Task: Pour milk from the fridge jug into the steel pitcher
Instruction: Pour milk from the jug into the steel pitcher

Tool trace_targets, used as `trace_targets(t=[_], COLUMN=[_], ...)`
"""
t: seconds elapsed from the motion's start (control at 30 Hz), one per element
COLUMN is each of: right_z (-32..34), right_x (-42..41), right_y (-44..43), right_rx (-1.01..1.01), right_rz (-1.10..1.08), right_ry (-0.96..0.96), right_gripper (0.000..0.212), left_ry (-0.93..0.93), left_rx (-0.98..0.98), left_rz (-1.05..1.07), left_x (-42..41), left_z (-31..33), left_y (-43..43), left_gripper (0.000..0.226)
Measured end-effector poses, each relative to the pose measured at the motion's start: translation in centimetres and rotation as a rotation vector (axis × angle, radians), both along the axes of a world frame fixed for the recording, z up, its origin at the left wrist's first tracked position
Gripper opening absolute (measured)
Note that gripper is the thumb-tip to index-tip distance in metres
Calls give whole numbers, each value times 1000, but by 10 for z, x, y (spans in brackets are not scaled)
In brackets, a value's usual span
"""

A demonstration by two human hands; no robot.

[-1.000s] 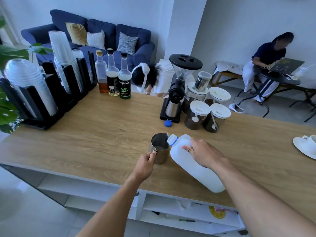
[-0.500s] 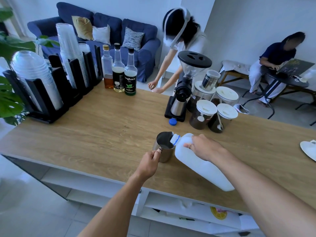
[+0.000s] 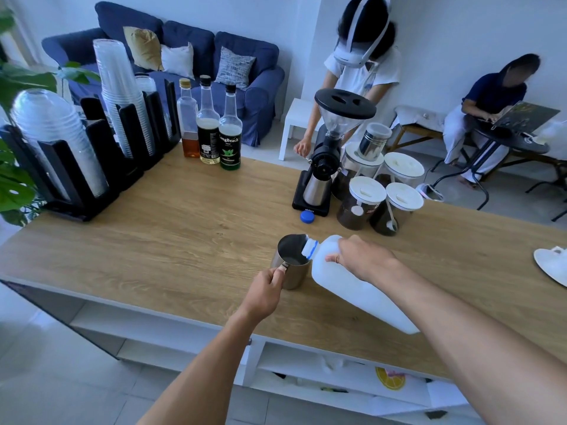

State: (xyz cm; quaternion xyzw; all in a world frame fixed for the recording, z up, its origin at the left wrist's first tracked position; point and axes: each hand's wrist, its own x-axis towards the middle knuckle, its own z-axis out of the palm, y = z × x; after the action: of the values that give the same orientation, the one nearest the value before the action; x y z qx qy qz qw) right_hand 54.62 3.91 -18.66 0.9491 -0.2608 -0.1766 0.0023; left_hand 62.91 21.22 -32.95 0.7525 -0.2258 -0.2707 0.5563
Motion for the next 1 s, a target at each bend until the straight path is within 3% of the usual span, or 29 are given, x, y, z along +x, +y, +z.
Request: trace_targets(t=[0.1,0.23,0.33,0.67,1.0], right_z=[2,6,6,10,11], right_x=[1,3,4,10,11], right_y=[1,2,2,2,3], right_rx=[-4,-2,-22,-41,-17], right_rz=[0,31,56,115,87], right_ry=[9,41,51,124,109], right_gripper=[49,31,29,28,41], left_ry=[3,4,-2,-22,-33], left_rx=[-4,0,-16,-46,-49], left_rz=[-3,1,4,2,5], left_x=[0,-1,-1,-2,-2], left_z=[1,0,0,-3,-6], left_y=[0,1,0,-1,-1], left_gripper=[38,37,36,42,44])
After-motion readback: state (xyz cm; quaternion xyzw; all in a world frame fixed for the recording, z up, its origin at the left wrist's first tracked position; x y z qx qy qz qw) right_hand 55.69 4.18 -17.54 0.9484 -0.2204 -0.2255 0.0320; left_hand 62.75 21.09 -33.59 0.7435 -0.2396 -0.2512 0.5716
